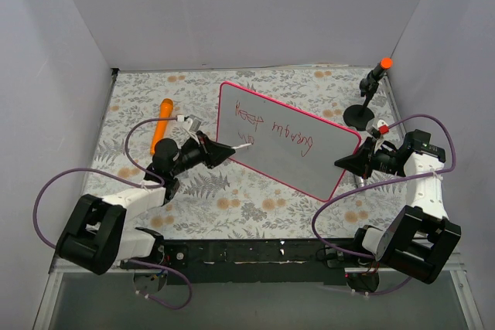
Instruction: Write a sentence on the whiteboard
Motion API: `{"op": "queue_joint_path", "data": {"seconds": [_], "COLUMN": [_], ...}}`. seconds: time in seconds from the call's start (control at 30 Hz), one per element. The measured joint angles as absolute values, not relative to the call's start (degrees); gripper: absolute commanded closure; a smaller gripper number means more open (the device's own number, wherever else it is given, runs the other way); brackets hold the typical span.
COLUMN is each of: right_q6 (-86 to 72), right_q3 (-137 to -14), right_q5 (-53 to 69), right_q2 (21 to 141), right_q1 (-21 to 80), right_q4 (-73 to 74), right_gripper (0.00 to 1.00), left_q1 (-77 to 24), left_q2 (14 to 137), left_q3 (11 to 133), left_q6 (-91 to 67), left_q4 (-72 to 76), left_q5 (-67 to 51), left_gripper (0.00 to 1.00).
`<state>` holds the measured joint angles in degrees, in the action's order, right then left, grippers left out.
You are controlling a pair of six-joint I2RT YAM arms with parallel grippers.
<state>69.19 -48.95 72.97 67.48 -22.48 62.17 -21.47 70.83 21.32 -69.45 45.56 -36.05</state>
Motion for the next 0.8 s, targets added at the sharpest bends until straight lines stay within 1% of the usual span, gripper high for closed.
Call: {"op": "queue_joint_path", "data": {"seconds": [0.33, 0.8], "right_q6": [68.9, 68.4], "right_q3": [-48.9, -48.9], "right_q5": [72.9, 72.8], "right_q2": [67.5, 67.5], "right_q1": [-22.5, -22.5], "right_q4": [61.9, 61.6], "right_gripper": [0.99, 0.99], "left_q1": [-21.5, -21.5], "left_q2": [78.2, 80.1], "left_q3": [25.6, 26.4], "left_q6": [-69.4, -68.6], "left_q4": [47.8, 48.1], "left_q5": [-36.6, -36.6], "left_gripper": [1.0, 1.0]}}
